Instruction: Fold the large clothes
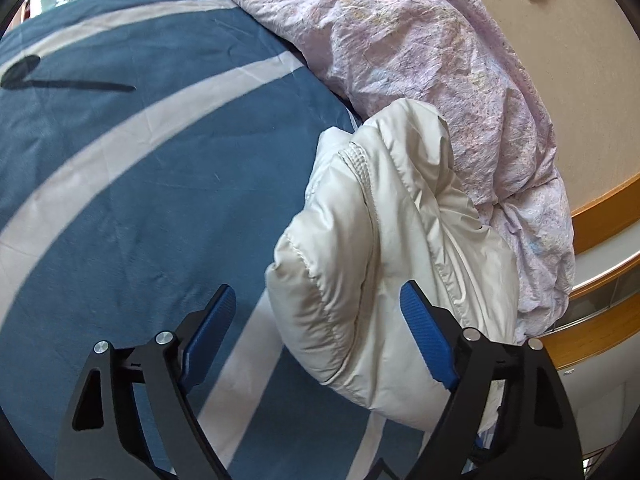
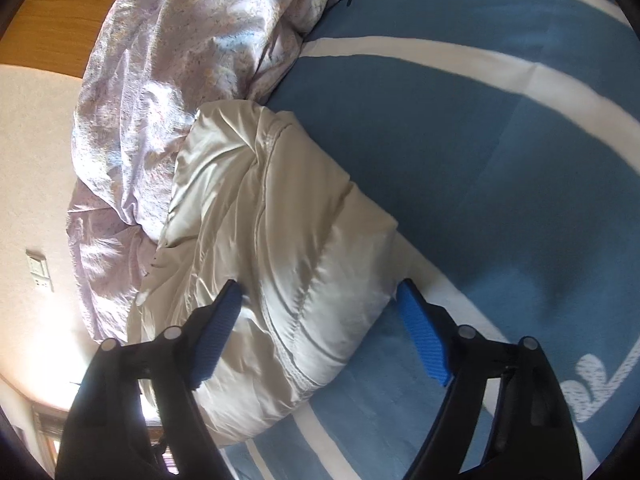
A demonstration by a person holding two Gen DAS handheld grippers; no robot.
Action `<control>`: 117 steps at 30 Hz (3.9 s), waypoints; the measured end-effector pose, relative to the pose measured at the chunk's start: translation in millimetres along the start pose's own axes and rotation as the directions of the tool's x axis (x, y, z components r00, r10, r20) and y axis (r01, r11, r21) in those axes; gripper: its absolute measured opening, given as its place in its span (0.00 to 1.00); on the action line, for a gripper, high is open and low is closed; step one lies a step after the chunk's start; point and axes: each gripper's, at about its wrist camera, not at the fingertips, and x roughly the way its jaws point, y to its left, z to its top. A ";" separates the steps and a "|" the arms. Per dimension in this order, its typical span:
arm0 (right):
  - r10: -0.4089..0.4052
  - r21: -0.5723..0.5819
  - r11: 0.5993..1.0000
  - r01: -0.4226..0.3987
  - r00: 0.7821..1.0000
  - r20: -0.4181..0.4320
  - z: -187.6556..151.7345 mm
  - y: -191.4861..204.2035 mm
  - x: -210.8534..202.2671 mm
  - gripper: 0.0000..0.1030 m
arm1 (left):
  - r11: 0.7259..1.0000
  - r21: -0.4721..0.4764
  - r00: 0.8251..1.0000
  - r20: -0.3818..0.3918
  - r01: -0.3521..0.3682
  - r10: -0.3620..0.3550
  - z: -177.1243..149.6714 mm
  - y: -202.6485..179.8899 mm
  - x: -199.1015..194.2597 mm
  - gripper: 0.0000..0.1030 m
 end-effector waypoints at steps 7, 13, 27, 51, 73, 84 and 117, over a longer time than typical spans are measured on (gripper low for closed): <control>0.055 -0.001 0.999 -0.055 0.998 0.006 -0.6 0.8 5.4 0.71 | 0.998 -0.037 0.999 0.006 0.041 -0.041 0.2 -1.8 9.9 0.73; 0.066 -0.008 0.998 -0.066 0.997 0.035 -1.9 0.4 6.1 0.42 | 0.995 -0.064 0.997 0.039 0.073 -0.071 -0.2 -5.2 14.2 0.53; 0.163 -0.182 0.972 -0.146 0.983 0.081 -25.7 38.9 -40.6 0.21 | 0.983 -0.011 0.978 0.102 0.184 -0.182 13.2 -13.8 -38.0 0.18; 0.054 -0.458 0.888 -0.051 0.999 -0.007 -147.3 21.8 -92.7 0.36 | 0.988 -0.074 0.985 0.117 0.136 -0.127 -32.6 85.5 -138.2 0.25; 0.003 -0.829 0.518 0.212 0.968 0.250 -243.1 123.6 -82.7 0.65 | 0.998 -0.033 0.988 0.147 0.054 -0.048 -35.9 66.8 -123.4 0.65; -0.054 -0.887 0.426 0.179 0.983 0.173 -293.6 148.5 -44.2 0.58 | 0.998 -0.053 0.989 0.143 0.036 -0.028 -33.2 66.2 -116.5 0.66; -0.180 -0.863 0.458 0.212 0.973 0.143 -288.7 131.0 7.4 0.60 | 0.894 0.289 0.885 0.220 0.343 -0.410 -50.6 -72.6 -161.2 0.27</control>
